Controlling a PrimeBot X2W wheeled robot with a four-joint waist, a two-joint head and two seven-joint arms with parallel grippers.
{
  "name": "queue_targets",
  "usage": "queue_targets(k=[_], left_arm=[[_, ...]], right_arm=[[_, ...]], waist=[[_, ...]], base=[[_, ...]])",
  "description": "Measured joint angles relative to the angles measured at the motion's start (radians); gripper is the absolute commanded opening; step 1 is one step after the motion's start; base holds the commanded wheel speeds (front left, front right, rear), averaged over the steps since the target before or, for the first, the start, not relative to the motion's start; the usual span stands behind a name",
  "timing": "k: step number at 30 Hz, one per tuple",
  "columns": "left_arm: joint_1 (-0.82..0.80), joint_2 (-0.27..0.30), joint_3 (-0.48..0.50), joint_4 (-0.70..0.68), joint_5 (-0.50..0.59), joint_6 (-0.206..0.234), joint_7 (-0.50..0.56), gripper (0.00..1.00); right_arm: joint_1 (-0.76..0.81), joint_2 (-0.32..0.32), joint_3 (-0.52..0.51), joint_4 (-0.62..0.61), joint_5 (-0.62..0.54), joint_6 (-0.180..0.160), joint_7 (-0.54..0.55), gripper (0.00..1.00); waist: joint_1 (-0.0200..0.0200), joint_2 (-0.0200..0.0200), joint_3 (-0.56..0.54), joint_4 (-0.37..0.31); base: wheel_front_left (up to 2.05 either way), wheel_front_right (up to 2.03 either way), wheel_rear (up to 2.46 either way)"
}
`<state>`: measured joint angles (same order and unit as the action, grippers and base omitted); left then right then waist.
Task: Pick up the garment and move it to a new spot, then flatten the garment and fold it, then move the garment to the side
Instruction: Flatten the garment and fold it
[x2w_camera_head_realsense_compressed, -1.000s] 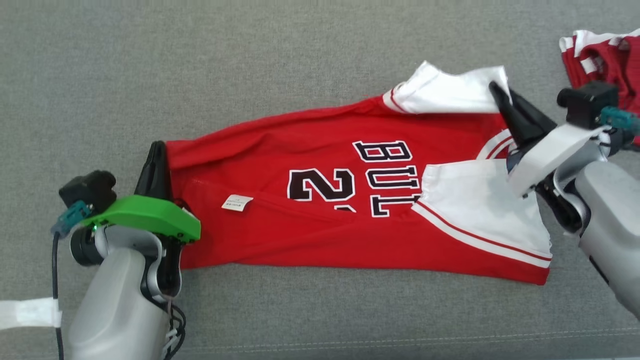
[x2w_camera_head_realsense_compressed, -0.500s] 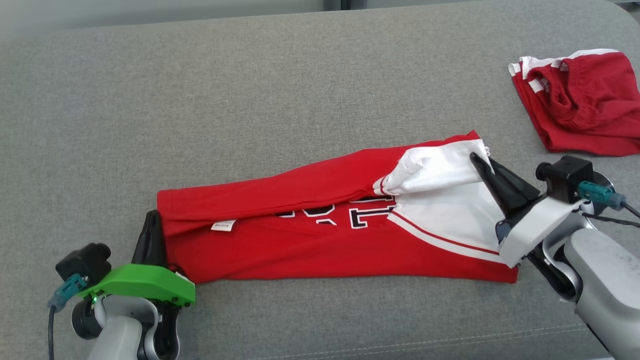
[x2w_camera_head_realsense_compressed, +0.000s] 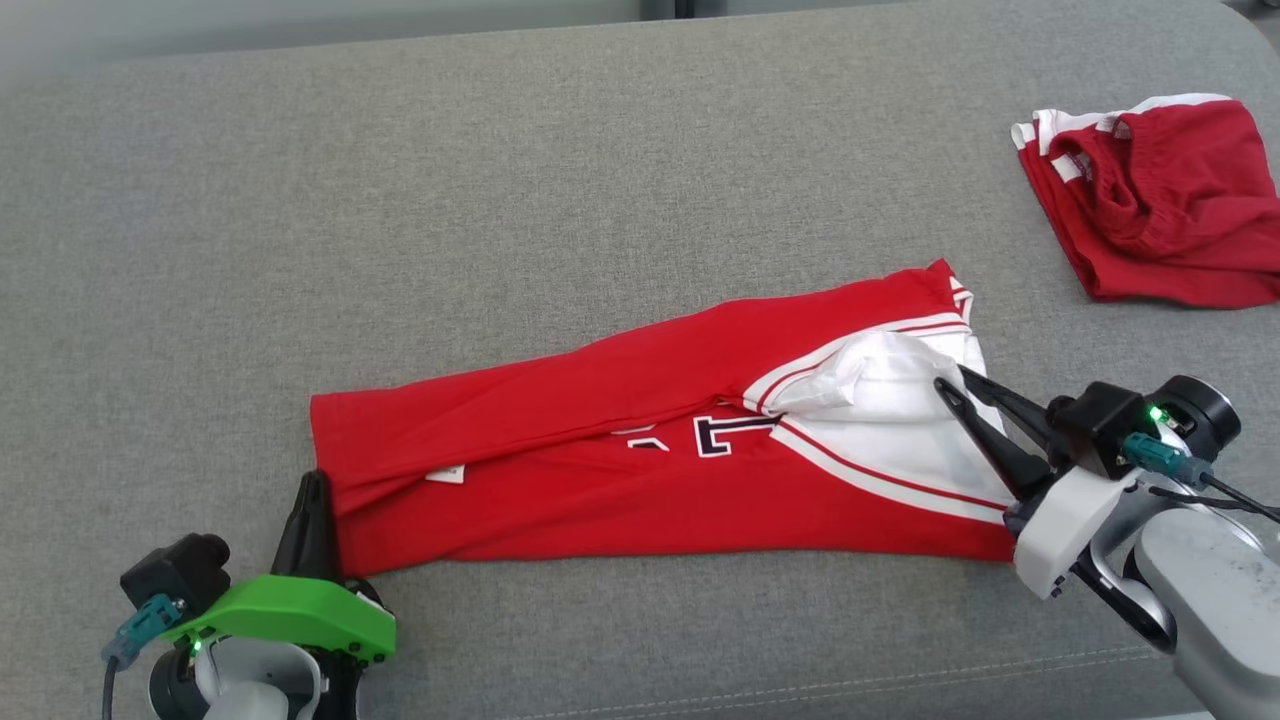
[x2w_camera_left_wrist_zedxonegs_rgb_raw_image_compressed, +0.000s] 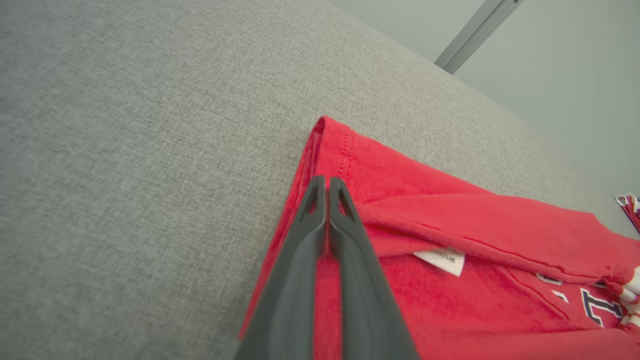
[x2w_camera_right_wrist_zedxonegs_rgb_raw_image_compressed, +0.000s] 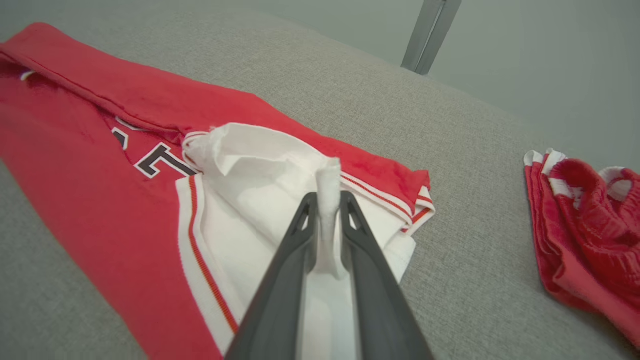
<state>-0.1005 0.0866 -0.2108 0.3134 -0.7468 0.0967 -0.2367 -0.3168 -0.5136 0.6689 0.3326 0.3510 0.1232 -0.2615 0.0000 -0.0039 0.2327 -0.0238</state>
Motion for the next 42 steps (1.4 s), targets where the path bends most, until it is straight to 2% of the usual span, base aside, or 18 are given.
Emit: queue_targets(k=[1,2,3,4,5,11,14,19,23,26,29,30,42], left_arm=[[0.004,0.000,0.000,-0.002,0.000,0.000,0.001,0.24],[0.009,0.001,0.000,-0.003,0.000,0.000,0.008,0.57],[0.016,0.002,0.001,-0.006,0.000,0.000,0.007,1.00],[0.024,0.004,0.004,-0.007,0.000,0.000,0.007,1.00],[0.031,0.006,0.006,-0.010,0.000,0.000,0.007,1.00],[0.051,0.029,0.029,-0.055,0.000,0.005,0.006,1.00],[0.052,0.035,0.052,-0.089,0.002,0.009,0.002,1.00],[0.054,0.042,0.076,-0.158,0.018,0.009,-0.006,1.00],[0.054,0.047,0.072,-0.209,0.051,0.009,-0.012,1.00],[0.054,0.046,0.040,-0.241,0.087,0.009,-0.012,1.00],[0.053,0.033,0.019,-0.267,0.101,0.009,-0.012,1.00],[0.053,0.020,0.002,-0.280,0.106,0.009,-0.012,1.00],[0.053,-0.002,-0.045,-0.322,0.136,0.010,-0.012,1.00]], right_arm=[[0.001,-0.004,0.003,-0.004,-0.016,0.000,0.000,0.42],[0.003,-0.008,0.008,-0.004,-0.032,0.000,0.000,0.45],[0.005,-0.016,0.020,-0.006,-0.057,0.000,0.000,0.47],[0.010,-0.021,0.029,-0.008,-0.075,0.000,0.000,0.66],[0.019,-0.022,0.034,-0.007,-0.082,0.000,0.000,0.73],[0.096,-0.056,0.064,0.008,-0.127,0.000,0.000,1.00],[0.124,-0.076,0.034,0.017,-0.121,-0.004,0.000,1.00],[0.137,-0.080,-0.059,0.002,-0.067,-0.032,0.000,1.00],[0.139,-0.025,-0.164,-0.014,0.064,-0.040,0.003,1.00],[0.147,0.036,-0.225,0.009,0.213,-0.027,0.003,1.00],[0.163,0.071,-0.231,0.067,0.325,-0.013,0.013,1.00],[0.161,0.083,-0.222,0.078,0.367,-0.009,0.058,1.00],[0.014,0.103,-0.233,0.139,0.553,0.000,0.272,1.00]], waist=[[0.0000,0.0000,0.000,-0.001],[0.0000,0.0000,-0.001,-0.001],[0.0000,0.0000,-0.002,-0.002],[0.0000,0.0000,-0.003,-0.004],[0.0000,0.0000,-0.005,-0.006],[0.0000,0.0000,-0.021,-0.020],[0.0000,0.0000,-0.031,-0.027],[0.0000,0.0000,-0.050,-0.044],[0.0000,0.0000,-0.063,-0.063],[0.0000,0.0000,-0.072,-0.074],[0.0000,0.0000,-0.076,-0.078],[0.0000,0.0000,-0.074,-0.076],[0.0000,0.0000,-0.037,-0.018]], base=[[0.00,0.00,0.00],[0.00,0.00,0.00],[0.00,0.00,0.00],[0.00,0.00,0.00],[0.00,0.00,0.00],[0.00,0.00,0.00],[0.00,0.00,0.00],[0.00,0.00,0.00],[0.00,0.00,0.00],[0.00,0.00,0.00],[0.00,0.00,0.00],[0.00,0.00,0.00],[0.00,0.00,0.00]])
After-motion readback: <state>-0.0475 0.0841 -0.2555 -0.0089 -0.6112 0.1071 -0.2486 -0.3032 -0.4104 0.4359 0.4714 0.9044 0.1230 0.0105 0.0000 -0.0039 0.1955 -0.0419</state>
